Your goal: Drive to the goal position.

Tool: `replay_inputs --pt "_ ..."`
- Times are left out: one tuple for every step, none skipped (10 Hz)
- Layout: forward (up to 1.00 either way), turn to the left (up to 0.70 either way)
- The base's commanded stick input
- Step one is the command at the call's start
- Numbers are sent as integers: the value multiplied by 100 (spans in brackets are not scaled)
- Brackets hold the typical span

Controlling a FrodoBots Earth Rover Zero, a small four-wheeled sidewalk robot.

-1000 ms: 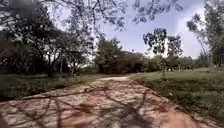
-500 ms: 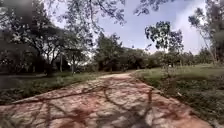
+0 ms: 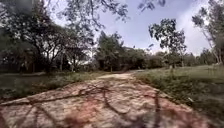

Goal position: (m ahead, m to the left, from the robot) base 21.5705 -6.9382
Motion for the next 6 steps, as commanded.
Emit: replay_inputs --pt "70 0" --pt "70 0" --pt "70 0" --pt "70 0" --pt "70 0" --pt "70 0"
